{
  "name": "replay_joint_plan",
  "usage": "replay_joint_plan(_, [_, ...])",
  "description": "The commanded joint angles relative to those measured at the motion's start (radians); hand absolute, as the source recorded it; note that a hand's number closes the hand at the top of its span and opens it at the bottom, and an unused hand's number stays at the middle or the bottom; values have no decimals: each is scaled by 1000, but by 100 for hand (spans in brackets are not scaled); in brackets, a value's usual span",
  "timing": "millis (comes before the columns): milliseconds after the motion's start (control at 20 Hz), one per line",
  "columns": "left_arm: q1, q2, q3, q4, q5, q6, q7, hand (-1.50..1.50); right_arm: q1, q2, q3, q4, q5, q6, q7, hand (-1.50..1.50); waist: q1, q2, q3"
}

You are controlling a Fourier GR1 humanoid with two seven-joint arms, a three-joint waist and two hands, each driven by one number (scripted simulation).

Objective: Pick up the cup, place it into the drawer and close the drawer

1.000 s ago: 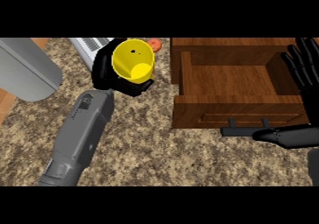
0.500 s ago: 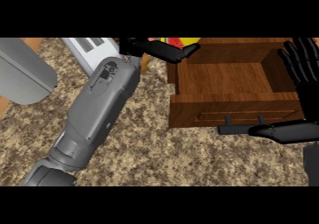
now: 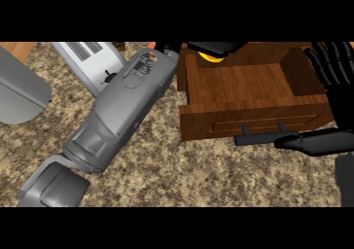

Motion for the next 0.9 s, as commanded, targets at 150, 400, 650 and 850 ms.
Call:
replay_joint_plan(150, [-3, 0, -122, 156, 38, -97, 35, 150, -15, 14, 20, 3, -3, 11, -23, -150, -49, 16, 1])
replay_joint_plan(400, [-16, 0, -189, 173, 64, -89, 55, 150, -76, 15, 45, 4, -6, 17, -5, -150, -97, 28, 0])
replay_joint_plan(650, [71, 0, -211, 129, 137, -79, -19, -150, -89, 21, 74, 9, -21, 51, -15, -150, -130, 36, -1])
replay_joint_plan(850, [112, 0, -185, 80, 230, -97, -78, -150, -68, 35, 121, 33, -135, 167, -8, -150, -127, 34, -1])
